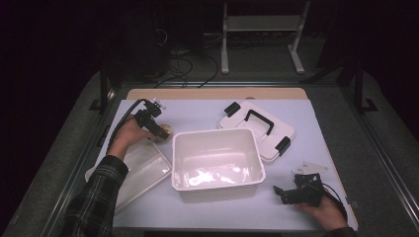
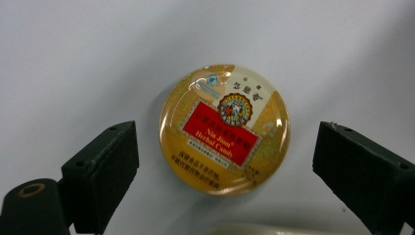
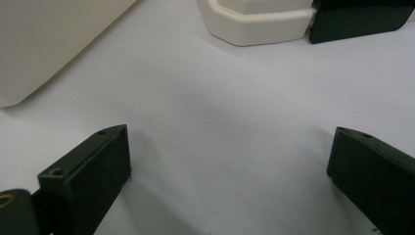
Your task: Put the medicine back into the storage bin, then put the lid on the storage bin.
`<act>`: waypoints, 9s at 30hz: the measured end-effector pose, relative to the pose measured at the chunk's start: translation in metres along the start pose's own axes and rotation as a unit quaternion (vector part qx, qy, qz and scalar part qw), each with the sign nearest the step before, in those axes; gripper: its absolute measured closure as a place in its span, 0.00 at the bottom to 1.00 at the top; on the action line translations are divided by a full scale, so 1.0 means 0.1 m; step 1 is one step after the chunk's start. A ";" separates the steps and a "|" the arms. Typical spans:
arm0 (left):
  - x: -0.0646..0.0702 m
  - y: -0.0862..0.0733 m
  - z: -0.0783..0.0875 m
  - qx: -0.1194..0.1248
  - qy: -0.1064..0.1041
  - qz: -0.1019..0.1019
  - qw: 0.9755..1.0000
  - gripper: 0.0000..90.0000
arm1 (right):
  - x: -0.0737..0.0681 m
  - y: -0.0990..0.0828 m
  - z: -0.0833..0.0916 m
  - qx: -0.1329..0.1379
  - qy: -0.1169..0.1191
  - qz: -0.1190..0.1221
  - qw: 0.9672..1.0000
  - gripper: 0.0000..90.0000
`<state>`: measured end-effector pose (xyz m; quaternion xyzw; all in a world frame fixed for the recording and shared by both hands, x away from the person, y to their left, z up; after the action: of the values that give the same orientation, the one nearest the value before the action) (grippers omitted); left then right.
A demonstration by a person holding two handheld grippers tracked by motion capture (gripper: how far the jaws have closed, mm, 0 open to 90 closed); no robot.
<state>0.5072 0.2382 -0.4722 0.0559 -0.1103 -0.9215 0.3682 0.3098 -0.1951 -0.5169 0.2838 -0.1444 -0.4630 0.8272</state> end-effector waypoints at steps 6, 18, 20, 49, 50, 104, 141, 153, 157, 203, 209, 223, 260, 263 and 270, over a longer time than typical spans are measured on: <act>-0.02 0.03 -0.11 -0.001 0.002 0.005 1.000 0.10 | 0.00 0.00 0.00 0.000 0.000 0.000 1.000 0.02; -0.01 0.03 -0.29 -0.016 -0.004 0.004 1.000 0.15 | 0.00 0.00 0.00 0.000 0.000 0.000 1.000 0.02; -0.01 0.03 -0.30 -0.015 -0.009 0.009 1.000 0.16 | 0.00 0.00 0.00 0.000 0.000 0.000 1.000 0.02; 0.00 0.06 0.10 -0.011 -0.014 0.005 1.000 0.22 | 0.00 0.00 0.00 0.000 0.000 0.000 1.000 0.02; 0.01 0.07 0.12 -0.010 -0.016 0.007 1.000 0.22 | 0.00 0.00 0.00 0.000 0.000 0.000 1.000 0.02; 1.32 0.09 1.51 0.045 -0.081 -0.195 0.976 0.22 | 0.00 0.00 0.00 0.000 0.000 -0.001 1.000 0.02; 1.86 0.00 0.74 -0.013 -0.098 -0.272 0.957 0.22 | 0.00 0.00 0.00 0.000 0.000 -0.001 1.000 0.02; 1.87 -0.01 0.70 -0.017 -0.105 -0.277 0.955 0.22 | 0.00 0.00 0.00 0.000 0.000 -0.001 1.000 0.02; 1.87 -0.01 0.70 -0.017 -0.106 -0.275 0.955 0.21 | 0.00 0.00 0.00 0.000 0.000 -0.001 1.000 0.02; 0.88 -0.99 1.15 0.043 -0.052 -0.104 0.992 0.24 | 0.00 0.00 0.00 -0.001 -0.001 0.000 1.000 0.02; 0.72 -1.22 0.93 0.009 -0.027 -0.080 0.996 0.36 | 0.00 0.00 0.00 -0.001 -0.001 0.000 1.000 0.02; 0.51 -1.54 0.45 -0.048 -0.020 -0.028 0.998 0.62 | 0.00 0.00 0.00 -0.001 0.000 0.000 1.000 0.02; 0.53 -1.49 0.74 -0.034 -0.022 -0.050 0.998 0.99 | 0.00 0.00 0.00 -0.001 -0.001 0.000 1.000 0.02; 0.52 -1.47 0.84 -0.031 -0.021 -0.053 0.998 0.99 | 0.00 0.00 0.00 -0.001 -0.001 0.000 1.000 0.02; 0.52 -1.41 1.13 -0.016 -0.017 -0.061 0.998 0.99 | 0.00 0.00 0.00 -0.001 0.000 0.000 1.000 0.02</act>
<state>0.3551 0.3202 -0.3980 0.0408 -0.0979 -0.9448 0.3099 0.3097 -0.1950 -0.5170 0.2831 -0.1445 -0.4631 0.8274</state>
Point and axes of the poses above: each handheld gripper's, and its own axes: z roughly backward along the jaws, y roughly out of its top, x roughly to its right, the point moved 8 cm from there along -z, roughly forward along the jaws, and after that the axes turned 7 degrees about -x, right-handed, at the moved point
